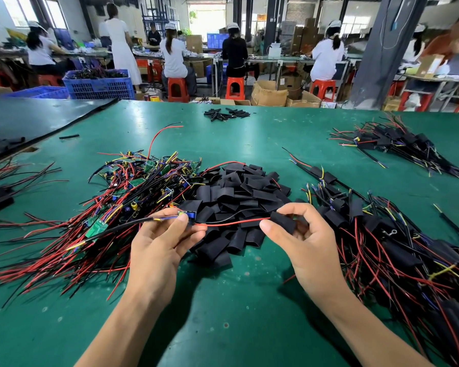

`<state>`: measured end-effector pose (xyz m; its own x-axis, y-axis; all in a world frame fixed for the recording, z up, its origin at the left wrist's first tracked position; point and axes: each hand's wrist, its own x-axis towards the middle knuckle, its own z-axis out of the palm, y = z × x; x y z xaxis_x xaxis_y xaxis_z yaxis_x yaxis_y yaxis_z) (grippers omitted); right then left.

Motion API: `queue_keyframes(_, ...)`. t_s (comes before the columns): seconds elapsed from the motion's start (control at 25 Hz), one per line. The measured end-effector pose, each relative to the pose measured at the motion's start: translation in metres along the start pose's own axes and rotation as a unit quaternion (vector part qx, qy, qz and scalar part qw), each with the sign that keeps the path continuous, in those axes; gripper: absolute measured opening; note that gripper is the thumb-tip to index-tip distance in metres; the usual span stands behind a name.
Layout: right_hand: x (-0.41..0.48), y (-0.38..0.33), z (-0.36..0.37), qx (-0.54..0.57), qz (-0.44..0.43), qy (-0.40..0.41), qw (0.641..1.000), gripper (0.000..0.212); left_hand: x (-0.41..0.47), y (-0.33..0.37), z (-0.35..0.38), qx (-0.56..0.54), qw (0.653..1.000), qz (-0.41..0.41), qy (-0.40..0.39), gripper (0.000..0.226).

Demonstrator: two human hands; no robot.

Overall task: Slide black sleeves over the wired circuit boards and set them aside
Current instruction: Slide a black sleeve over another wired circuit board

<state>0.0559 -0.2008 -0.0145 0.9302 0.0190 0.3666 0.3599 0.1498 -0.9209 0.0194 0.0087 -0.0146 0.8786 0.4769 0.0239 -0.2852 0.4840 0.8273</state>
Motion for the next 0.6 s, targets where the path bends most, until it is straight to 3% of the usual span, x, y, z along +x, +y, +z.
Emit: queue_keyframes(0.6, 0.0023, -0.0013, 0.0011, 0.005, 0.052, -0.005, 0.999, 0.037, 0.001, 0.0, 0.0011, -0.001, 0.999, -0.04, -0.023, 0.01)
